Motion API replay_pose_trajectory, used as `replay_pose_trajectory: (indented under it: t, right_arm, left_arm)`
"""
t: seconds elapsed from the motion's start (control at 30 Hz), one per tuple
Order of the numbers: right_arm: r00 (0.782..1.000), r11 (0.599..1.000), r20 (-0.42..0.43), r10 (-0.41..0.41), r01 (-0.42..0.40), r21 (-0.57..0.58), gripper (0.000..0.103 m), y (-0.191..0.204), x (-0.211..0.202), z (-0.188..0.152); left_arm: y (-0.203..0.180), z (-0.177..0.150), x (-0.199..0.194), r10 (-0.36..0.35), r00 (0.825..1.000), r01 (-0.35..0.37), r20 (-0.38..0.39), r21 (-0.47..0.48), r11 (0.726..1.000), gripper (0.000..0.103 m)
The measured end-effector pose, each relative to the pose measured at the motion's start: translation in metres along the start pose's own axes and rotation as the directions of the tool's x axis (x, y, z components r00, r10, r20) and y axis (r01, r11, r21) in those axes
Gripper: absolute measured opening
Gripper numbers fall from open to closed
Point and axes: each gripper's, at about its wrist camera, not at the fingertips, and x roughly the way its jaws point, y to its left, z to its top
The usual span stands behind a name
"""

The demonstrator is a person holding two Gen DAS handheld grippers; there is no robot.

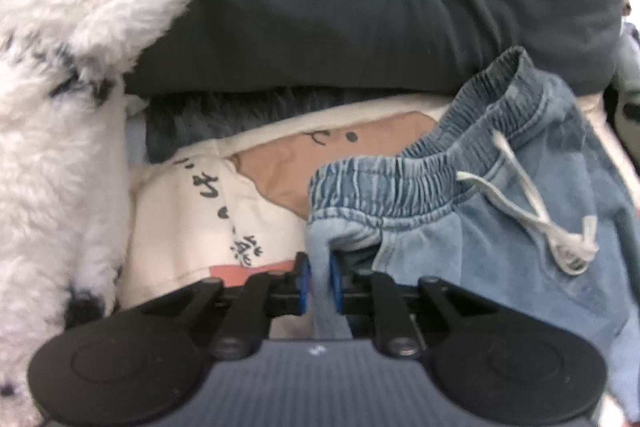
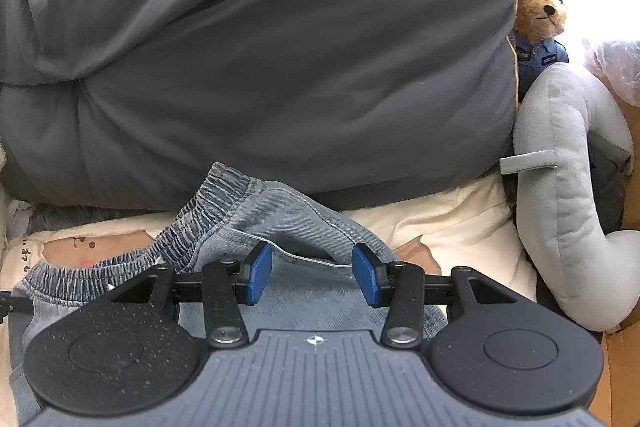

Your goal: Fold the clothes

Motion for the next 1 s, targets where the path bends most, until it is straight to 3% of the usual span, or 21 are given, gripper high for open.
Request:
replay_pose_trajectory:
  t: [0.1,0.2,0.47,0.6,0.87,1.0]
  right_arm:
    - [1.000,1.000,0.001,0.005,-0.005,-0.003,0.052,-0.002,0.003,0.002]
    - [1.000,1.000,0.004,0.003,-0.003,-0.007,0.052,-0.005,0.006,0.007]
    - [1.000,1.000,-0.001,-0.005,0.005,-0.022,0.052,-0.011,0.029,0.028]
    - [0.999,0.998,-0.016,0.033,-0.033,-0.057,0.052,-0.005,0.047,0.044]
    - [0.989,0.976,-0.133,0.061,-0.087,-0.200,0.052,0.022,0.104,0.053]
    - [0.981,0.960,-0.192,0.006,-0.060,-0.272,0.052,0.030,0.135,0.048]
  left_arm:
    - [0.007,-0.005,-0.014,-0.009,1.000,0.010,0.016,-0.029,1.000,0.035]
    - [0.010,-0.010,-0.025,-0.010,0.999,0.012,0.036,-0.040,0.999,0.041]
    - [0.013,-0.002,-0.008,0.006,0.999,0.001,0.053,-0.129,0.992,0.036]
    - [0.017,-0.007,0.008,-0.012,1.000,0.016,0.025,-0.156,0.988,0.036]
    - [0.015,-0.012,0.036,-0.073,0.997,0.066,-0.031,-0.173,0.983,0.034]
    - [0.009,-0.014,0.043,-0.079,0.996,0.071,-0.044,-0.149,0.986,0.029]
